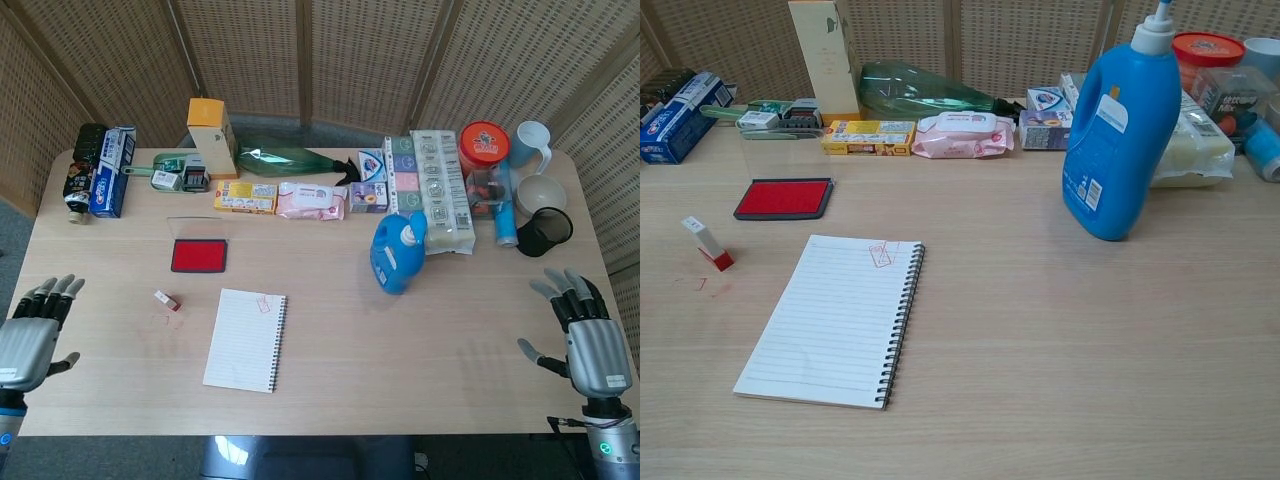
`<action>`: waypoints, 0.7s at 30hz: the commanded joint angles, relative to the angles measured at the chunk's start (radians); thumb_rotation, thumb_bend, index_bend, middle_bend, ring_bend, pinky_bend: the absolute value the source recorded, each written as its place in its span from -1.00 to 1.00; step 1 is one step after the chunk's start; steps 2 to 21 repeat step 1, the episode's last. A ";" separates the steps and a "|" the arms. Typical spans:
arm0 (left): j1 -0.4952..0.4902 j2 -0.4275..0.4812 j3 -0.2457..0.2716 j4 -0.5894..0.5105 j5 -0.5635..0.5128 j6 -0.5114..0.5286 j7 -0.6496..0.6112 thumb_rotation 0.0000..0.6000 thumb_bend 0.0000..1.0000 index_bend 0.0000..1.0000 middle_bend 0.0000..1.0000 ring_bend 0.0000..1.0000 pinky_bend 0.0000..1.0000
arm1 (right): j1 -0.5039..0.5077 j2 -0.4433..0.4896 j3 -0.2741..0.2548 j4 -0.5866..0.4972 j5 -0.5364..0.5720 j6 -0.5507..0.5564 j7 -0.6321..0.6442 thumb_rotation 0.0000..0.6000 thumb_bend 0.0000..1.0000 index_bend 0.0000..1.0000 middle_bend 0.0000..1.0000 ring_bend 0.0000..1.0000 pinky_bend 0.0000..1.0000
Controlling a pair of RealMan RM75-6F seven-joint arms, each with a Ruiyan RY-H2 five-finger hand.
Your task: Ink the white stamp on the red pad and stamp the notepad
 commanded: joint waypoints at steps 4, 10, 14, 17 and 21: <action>0.044 0.009 0.012 0.044 0.048 0.064 -0.065 1.00 -1.00 -1.00 -1.00 -1.00 -0.81 | -0.004 0.002 -0.002 -0.006 -0.004 0.006 -0.005 1.00 -1.00 -0.60 -0.78 -0.89 -0.83; 0.044 0.009 0.012 0.044 0.048 0.064 -0.065 1.00 -1.00 -1.00 -1.00 -1.00 -0.81 | -0.004 0.002 -0.002 -0.006 -0.004 0.006 -0.005 1.00 -1.00 -0.60 -0.78 -0.89 -0.83; 0.044 0.009 0.012 0.044 0.048 0.064 -0.065 1.00 -1.00 -1.00 -1.00 -1.00 -0.81 | -0.004 0.002 -0.002 -0.006 -0.004 0.006 -0.005 1.00 -1.00 -0.60 -0.78 -0.89 -0.83; 0.044 0.009 0.012 0.044 0.048 0.064 -0.065 1.00 -1.00 -1.00 -1.00 -1.00 -0.81 | -0.004 0.002 -0.002 -0.006 -0.004 0.006 -0.005 1.00 -1.00 -0.60 -0.78 -0.89 -0.83; 0.044 0.009 0.012 0.044 0.048 0.064 -0.065 1.00 -1.00 -1.00 -1.00 -1.00 -0.81 | -0.004 0.002 -0.002 -0.006 -0.004 0.006 -0.005 1.00 -1.00 -0.60 -0.78 -0.89 -0.83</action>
